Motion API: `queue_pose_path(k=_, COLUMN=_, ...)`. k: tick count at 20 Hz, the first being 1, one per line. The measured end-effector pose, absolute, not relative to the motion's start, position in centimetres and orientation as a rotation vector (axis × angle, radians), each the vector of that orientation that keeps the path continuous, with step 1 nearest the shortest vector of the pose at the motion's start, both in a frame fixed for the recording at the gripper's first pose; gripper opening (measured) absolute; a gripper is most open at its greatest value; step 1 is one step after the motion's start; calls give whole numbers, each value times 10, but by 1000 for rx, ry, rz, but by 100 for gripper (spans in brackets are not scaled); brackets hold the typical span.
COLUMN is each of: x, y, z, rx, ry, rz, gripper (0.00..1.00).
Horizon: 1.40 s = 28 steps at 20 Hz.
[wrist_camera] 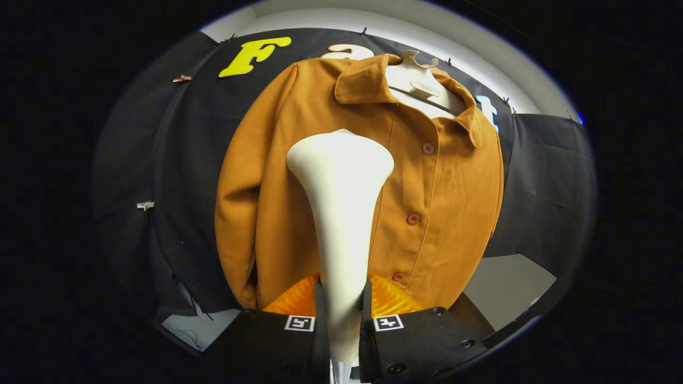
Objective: Iron the clothes twice with a garment steamer, once on the left side and once on the right side.
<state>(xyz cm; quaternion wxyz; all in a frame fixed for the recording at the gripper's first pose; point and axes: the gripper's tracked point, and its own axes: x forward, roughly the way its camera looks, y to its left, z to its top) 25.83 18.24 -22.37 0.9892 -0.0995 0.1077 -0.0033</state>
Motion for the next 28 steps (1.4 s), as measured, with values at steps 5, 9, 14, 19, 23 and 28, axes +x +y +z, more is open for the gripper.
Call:
queue_pose_path(k=5, x=245, y=180, z=-272, rx=-219, ry=287, rz=0, gripper=25)
queue_pose_path(k=9, x=233, y=174, z=-318, rx=-221, ry=365, rz=-1, gripper=25)
queue_pose_path(k=14, x=219, y=161, z=-373, rx=-222, ry=476, rz=-15, gripper=25)
queue_pose_path(k=19, x=205, y=150, z=-424, rx=-238, ry=594, rz=-15, gripper=25)
queue_pose_path(k=23, x=190, y=142, z=-452, rx=-236, ry=667, rz=-20, gripper=25)
queue_pose_path(k=28, x=170, y=137, z=-466, rx=-227, ry=715, rz=-13, gripper=25)
